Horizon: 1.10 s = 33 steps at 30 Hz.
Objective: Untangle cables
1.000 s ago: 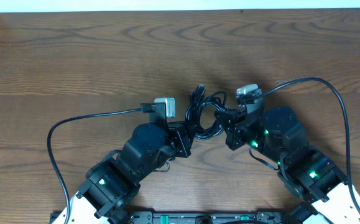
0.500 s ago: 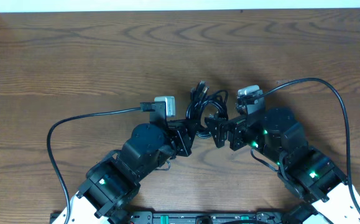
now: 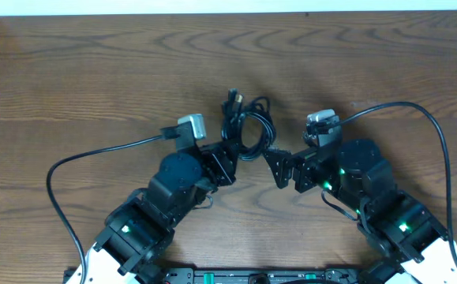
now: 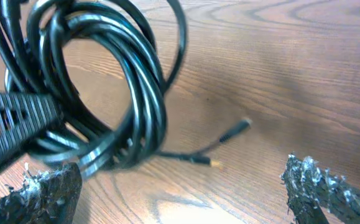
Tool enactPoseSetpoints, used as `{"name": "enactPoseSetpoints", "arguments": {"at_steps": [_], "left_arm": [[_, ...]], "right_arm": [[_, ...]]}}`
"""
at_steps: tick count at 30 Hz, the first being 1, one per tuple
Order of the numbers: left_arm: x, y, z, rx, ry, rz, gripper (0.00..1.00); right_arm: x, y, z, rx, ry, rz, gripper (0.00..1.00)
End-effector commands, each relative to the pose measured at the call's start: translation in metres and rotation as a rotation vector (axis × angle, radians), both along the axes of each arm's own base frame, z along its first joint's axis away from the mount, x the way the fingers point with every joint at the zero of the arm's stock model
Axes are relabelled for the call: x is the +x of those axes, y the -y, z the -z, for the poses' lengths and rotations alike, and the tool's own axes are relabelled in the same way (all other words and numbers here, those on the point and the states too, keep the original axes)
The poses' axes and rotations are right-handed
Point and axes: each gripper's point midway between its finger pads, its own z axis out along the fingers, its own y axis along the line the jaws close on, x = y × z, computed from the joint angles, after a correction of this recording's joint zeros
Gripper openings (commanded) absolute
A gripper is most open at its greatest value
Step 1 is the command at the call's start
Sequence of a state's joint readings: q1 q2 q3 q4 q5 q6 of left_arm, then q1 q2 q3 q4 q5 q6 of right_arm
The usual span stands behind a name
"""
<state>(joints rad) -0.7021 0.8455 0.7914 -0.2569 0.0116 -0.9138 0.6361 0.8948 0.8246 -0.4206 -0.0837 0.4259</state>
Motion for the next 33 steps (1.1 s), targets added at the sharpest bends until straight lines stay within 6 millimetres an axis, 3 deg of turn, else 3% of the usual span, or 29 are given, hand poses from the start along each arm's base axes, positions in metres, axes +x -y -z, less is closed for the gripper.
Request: {"name": "enactPoseSetpoints", "arguments": {"at_steps": [1, 19, 33], "left_arm": [[0.0, -0.006, -0.017, -0.061, 0.027, -0.026, 0.07], [-0.018, 0.009, -0.029, -0.126, 0.026, 0.102, 0.07], [-0.034, 0.032, -0.058, -0.238, 0.078, 0.257, 0.07]], "right_arm": [[0.005, 0.012, -0.007, -0.009, 0.02, 0.061, 0.99], [0.004, 0.006, -0.013, 0.021, 0.033, 0.034, 0.99], [0.014, 0.024, 0.0, -0.058, 0.021, 0.138, 0.99]]}}
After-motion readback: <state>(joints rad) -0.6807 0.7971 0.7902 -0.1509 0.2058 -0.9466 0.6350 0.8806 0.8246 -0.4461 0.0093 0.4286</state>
